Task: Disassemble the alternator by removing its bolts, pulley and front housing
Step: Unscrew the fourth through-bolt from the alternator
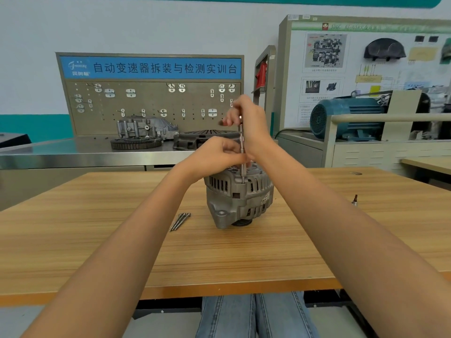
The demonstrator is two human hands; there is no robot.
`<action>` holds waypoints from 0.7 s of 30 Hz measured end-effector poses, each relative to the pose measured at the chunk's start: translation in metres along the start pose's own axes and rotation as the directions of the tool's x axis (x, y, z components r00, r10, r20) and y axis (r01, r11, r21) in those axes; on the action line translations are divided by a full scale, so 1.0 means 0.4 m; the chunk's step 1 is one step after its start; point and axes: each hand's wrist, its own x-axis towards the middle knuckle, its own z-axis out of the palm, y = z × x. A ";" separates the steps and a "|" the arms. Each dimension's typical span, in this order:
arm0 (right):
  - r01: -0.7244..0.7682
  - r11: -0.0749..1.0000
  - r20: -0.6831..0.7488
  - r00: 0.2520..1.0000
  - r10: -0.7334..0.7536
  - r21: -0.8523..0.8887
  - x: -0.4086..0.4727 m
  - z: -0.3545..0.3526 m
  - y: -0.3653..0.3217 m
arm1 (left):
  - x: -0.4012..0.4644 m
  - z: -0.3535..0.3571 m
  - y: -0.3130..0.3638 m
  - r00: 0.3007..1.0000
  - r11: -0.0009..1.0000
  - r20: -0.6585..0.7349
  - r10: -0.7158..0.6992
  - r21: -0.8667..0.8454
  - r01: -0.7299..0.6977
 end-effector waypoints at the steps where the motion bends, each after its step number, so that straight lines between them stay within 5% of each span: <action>1: -0.050 0.987 0.068 0.997 0.039 0.155 0.002 -0.003 -0.002 | 0.002 -0.003 -0.001 1.000 1.000 0.015 -0.002 0.003 0.002; 4: -0.144 0.892 0.162 0.983 0.081 0.428 0.007 -0.012 -0.009 | 0.000 -0.011 0.001 0.998 1.000 0.060 -0.001 0.019 -0.001; 7: -0.114 0.911 0.044 0.993 0.106 0.396 -0.004 -0.005 -0.013 | -0.001 -0.009 0.000 1.000 1.000 0.026 0.006 0.026 -0.007; 8: -0.053 0.957 -0.038 0.997 0.066 0.286 -0.011 0.003 -0.013 | 0.001 -0.009 -0.003 1.000 1.000 0.005 0.010 0.029 -0.011; 10: 0.135 0.943 -0.153 0.970 -0.188 -0.303 -0.036 0.016 -0.001 | 0.002 -0.007 -0.005 0.997 0.998 -0.063 0.033 0.048 -0.030; 12: 0.148 0.408 -0.051 0.897 -0.438 -0.901 -0.057 0.024 0.027 | 0.009 -0.003 -0.007 0.987 0.985 -0.130 0.089 0.159 -0.068; 13: 0.076 0.174 -0.014 0.885 -0.465 -0.982 -0.065 0.025 0.034 | 0.013 0.002 -0.007 0.982 0.970 -0.154 0.112 0.231 -0.075; 14: 0.020 0.064 -0.011 0.889 -0.458 -0.998 -0.069 0.024 0.034 | 0.014 0.008 -0.008 0.978 0.955 -0.169 0.121 0.289 -0.068; 18: 0.106 0.133 0.035 0.891 -0.452 -0.986 -0.060 0.024 0.024 | 0.010 0.015 -0.006 0.973 0.952 -0.159 0.167 0.281 -0.117; 21: 0.211 0.444 -0.019 0.888 -0.460 -0.871 -0.046 0.023 0.015 | 0.005 0.007 -0.008 0.984 0.977 -0.118 0.134 0.180 -0.112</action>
